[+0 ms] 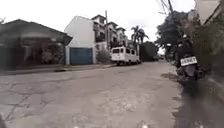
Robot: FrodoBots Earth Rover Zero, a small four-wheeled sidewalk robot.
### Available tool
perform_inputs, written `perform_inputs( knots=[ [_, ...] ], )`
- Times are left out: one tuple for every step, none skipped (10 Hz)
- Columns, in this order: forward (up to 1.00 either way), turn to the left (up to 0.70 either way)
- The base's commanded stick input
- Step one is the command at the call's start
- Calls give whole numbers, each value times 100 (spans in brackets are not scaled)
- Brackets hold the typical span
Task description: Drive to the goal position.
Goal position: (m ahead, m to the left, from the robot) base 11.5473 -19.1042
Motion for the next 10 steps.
perform_inputs(
  knots=[
    [0, 70],
    [0, 70],
    [0, 70],
    [0, 70],
    [0, 70],
    [0, 70],
    [0, 70],
    [0, 70],
    [0, 70],
    [0, 70]
  ],
)
